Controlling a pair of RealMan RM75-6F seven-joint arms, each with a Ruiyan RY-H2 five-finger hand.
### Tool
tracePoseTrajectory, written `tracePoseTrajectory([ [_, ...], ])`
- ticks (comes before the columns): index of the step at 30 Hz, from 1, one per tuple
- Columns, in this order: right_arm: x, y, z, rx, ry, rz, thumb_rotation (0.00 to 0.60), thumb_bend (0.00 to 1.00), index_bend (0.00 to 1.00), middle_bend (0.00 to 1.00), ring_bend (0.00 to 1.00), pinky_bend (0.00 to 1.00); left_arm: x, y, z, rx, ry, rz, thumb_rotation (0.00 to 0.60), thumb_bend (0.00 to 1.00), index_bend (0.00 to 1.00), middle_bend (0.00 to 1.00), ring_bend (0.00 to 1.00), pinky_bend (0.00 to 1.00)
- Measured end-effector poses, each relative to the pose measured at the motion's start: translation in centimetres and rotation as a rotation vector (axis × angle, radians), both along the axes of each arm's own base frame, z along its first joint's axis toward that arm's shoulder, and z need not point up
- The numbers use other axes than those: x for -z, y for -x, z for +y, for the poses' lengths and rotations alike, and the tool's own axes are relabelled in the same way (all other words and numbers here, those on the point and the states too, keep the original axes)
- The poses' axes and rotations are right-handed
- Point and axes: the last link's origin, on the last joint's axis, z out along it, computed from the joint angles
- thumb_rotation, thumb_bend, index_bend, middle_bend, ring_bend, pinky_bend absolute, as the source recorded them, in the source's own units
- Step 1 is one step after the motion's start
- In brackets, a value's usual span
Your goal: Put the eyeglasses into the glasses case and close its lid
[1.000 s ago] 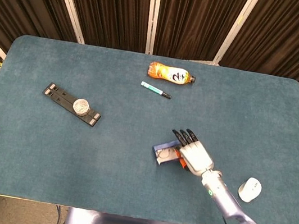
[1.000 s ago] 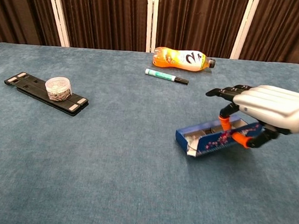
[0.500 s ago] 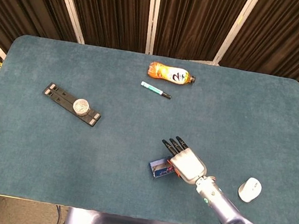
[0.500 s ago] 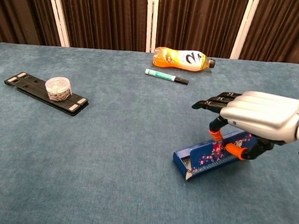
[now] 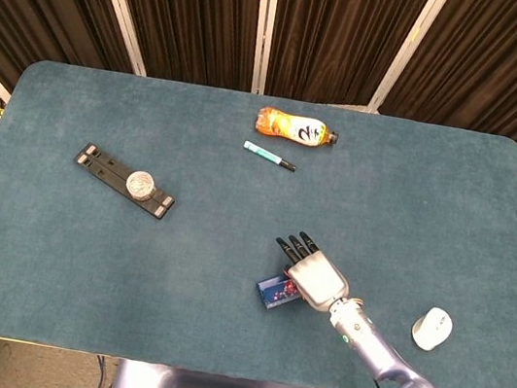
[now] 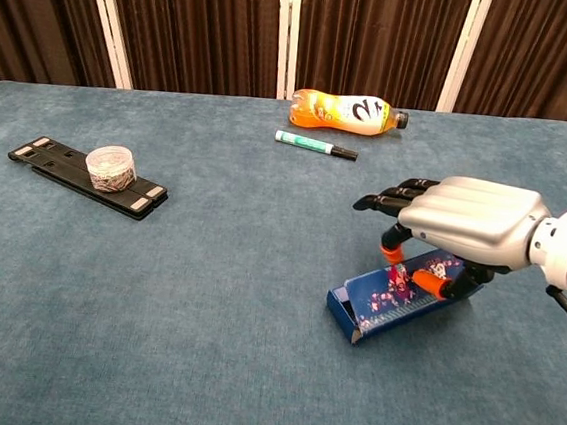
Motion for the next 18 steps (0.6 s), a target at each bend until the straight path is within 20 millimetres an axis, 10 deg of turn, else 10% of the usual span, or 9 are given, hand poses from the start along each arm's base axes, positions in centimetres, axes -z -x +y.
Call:
tracePoseTrajectory([
  [7,0.8,-0.3,-0.1,-0.015,0.035,-0.021,0.6,0.17,0.09,0.0,0.0,0.0,0.1,0.0,0.1,-0.003,0.0,0.004,0.6,0.0,0.0,0.0,0.0,0.0],
  [18,-1.0,-1.8,0.2,-0.013,0.049,-0.123,0.6,0.14,0.04,0.0,0.0,0.0,0.2,0.1,0.1,-0.007,-0.001,0.008,0.6,0.0,0.0,0.0,0.0,0.0],
])
